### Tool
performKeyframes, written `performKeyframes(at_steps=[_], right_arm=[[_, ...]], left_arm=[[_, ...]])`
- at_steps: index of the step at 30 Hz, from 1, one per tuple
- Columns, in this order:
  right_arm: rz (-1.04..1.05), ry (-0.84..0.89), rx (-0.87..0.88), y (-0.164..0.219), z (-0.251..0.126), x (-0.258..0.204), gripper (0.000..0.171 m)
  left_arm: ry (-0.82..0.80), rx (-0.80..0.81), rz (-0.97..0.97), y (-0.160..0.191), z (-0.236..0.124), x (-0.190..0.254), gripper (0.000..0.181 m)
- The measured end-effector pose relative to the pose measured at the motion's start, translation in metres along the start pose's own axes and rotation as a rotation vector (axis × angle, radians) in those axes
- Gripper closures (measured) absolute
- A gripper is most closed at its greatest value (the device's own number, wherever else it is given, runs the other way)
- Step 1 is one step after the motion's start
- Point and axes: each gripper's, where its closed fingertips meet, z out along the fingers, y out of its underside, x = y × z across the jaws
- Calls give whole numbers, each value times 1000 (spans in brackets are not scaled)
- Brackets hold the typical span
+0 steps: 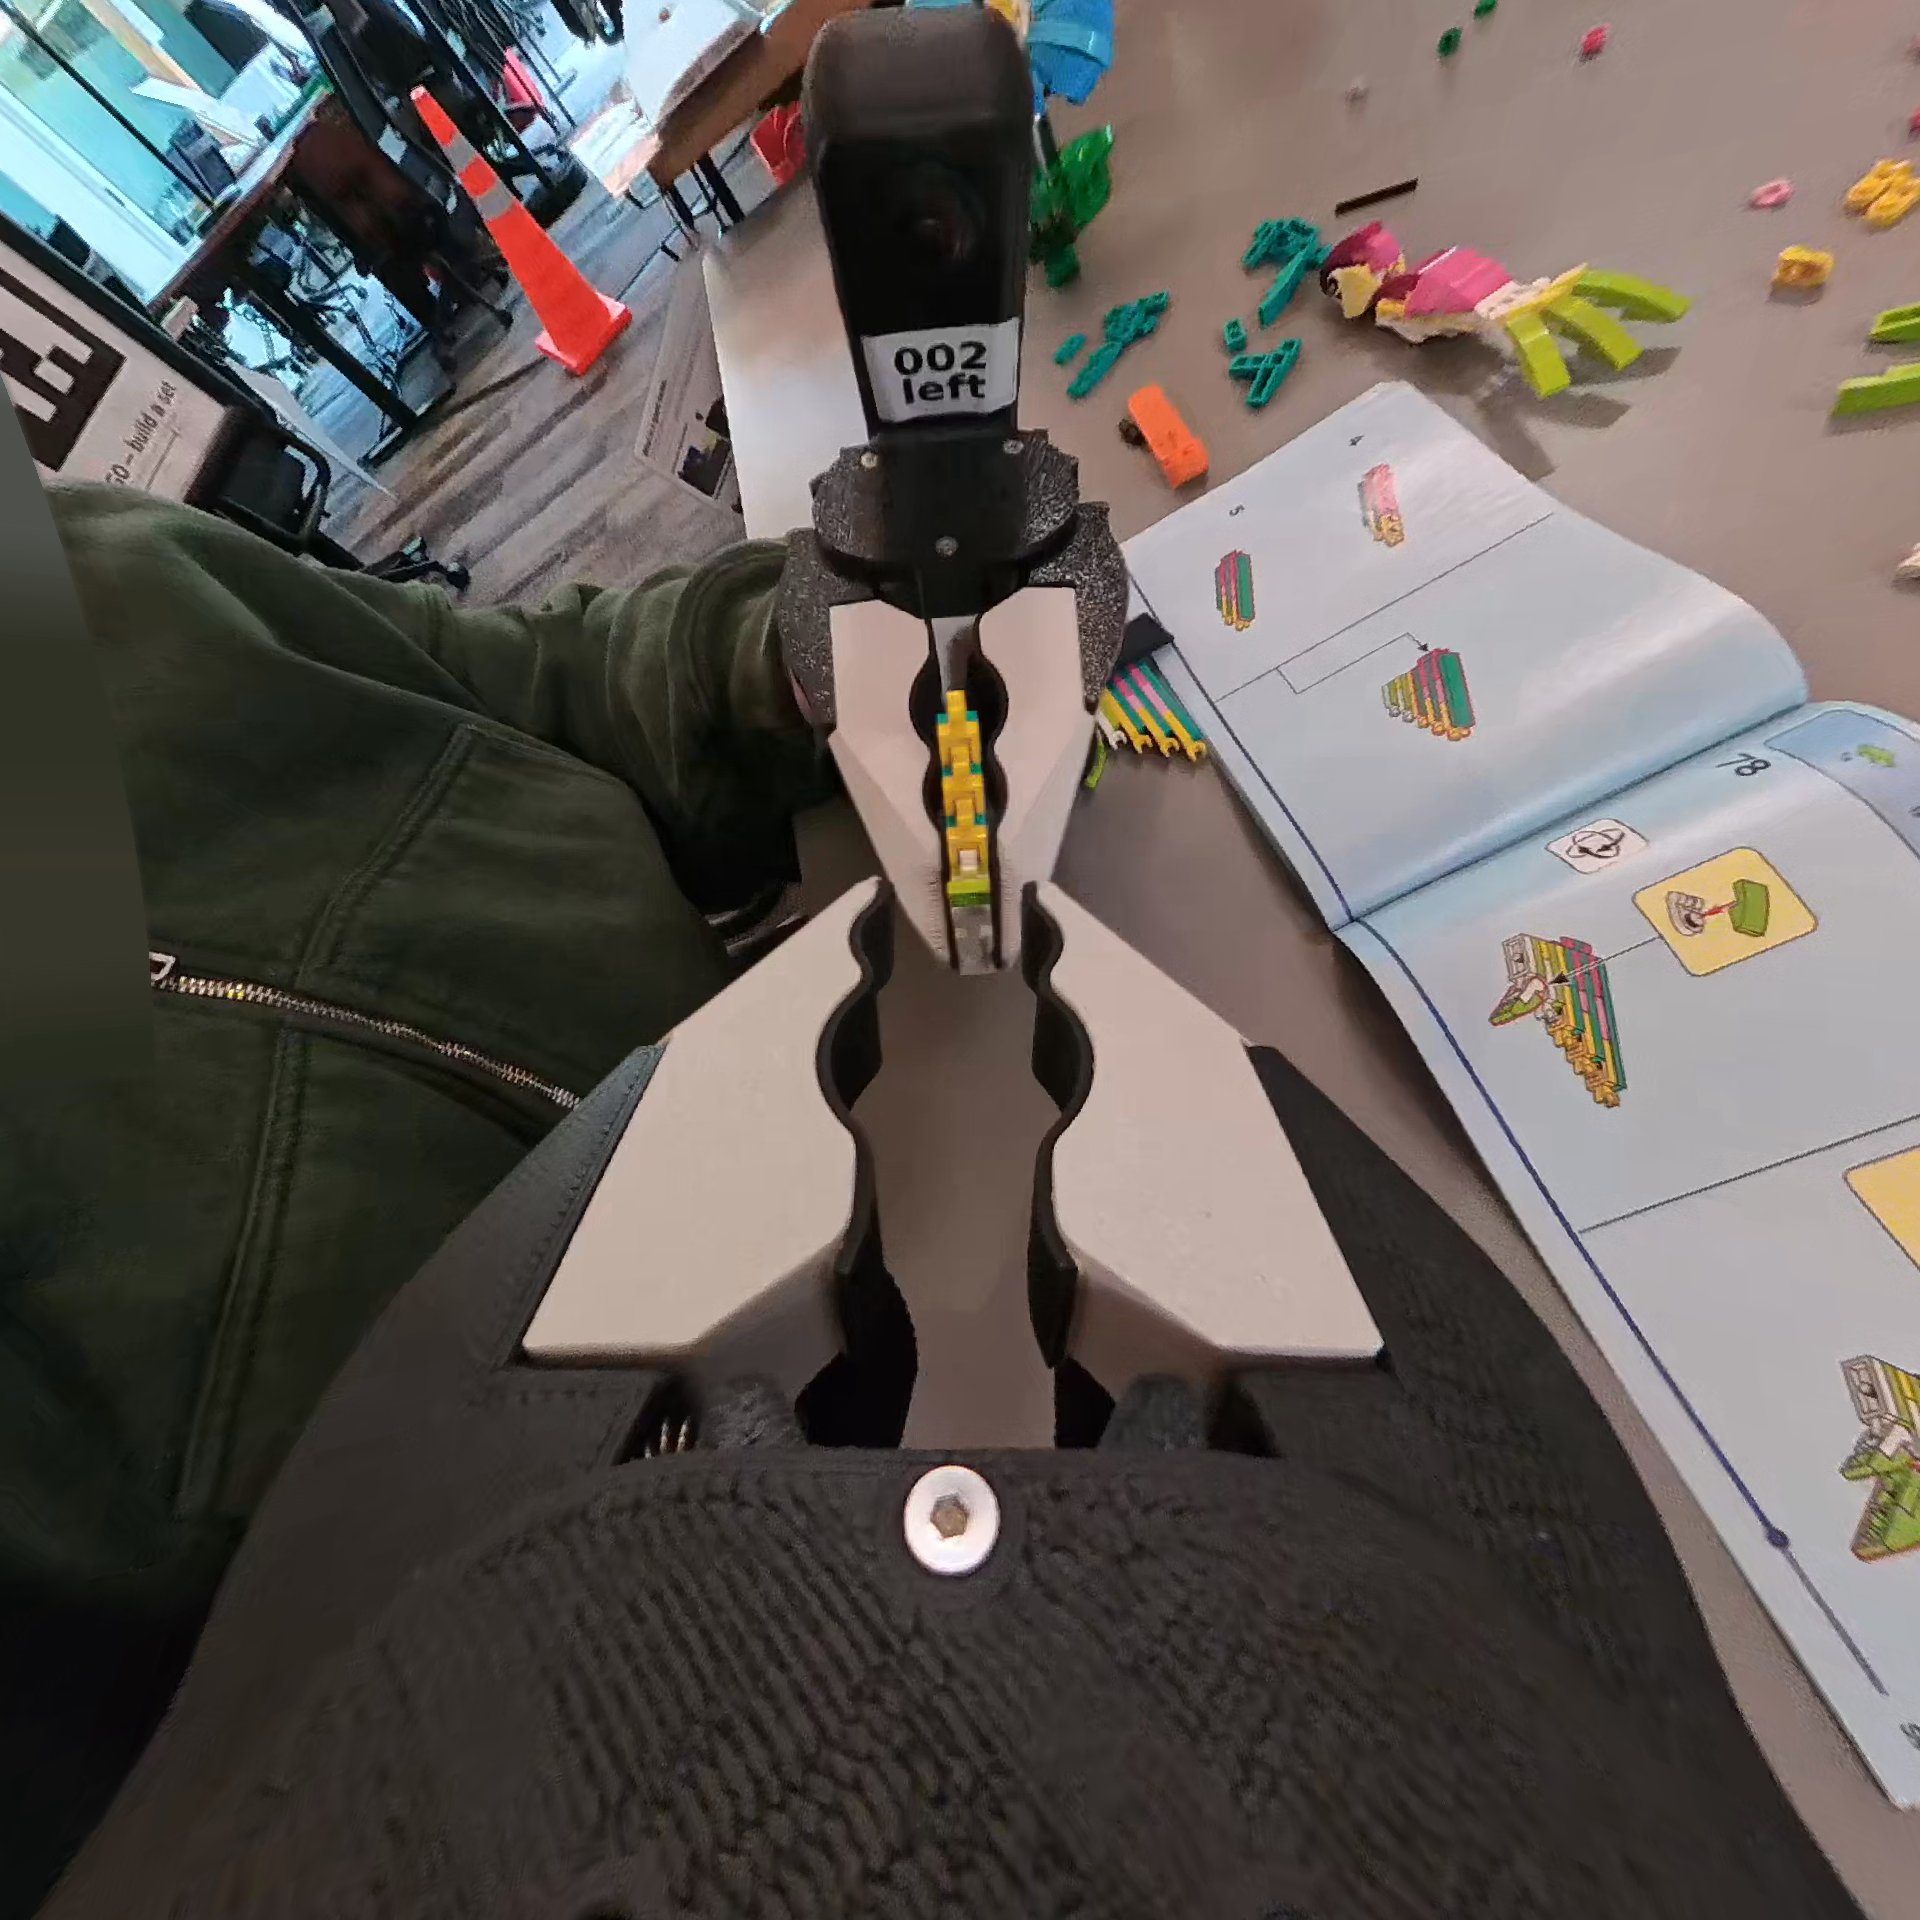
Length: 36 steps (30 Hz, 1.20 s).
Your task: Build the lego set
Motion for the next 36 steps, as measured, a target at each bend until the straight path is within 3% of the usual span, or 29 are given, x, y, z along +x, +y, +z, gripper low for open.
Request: performKeyframes(at_steps=[7,25,27,31,36], right_arm=[[-14,4,5,0,7,0,164],[95,17,-42,6,14,7,164],[38,8,17,-2,11,5,164],[-114,33,332,-48,-21,6,140],[-368,456,636,-73,-63,60,135]], left_arm=[[28,4,-29,0,0,2,175],[2,-51,-42,8,1,-4,175],[17,-5,-53,0,-1,-2,176],[-20,6,-23,-5,-7,-5,175],[-182,-82,30,1,-30,-14,176]])
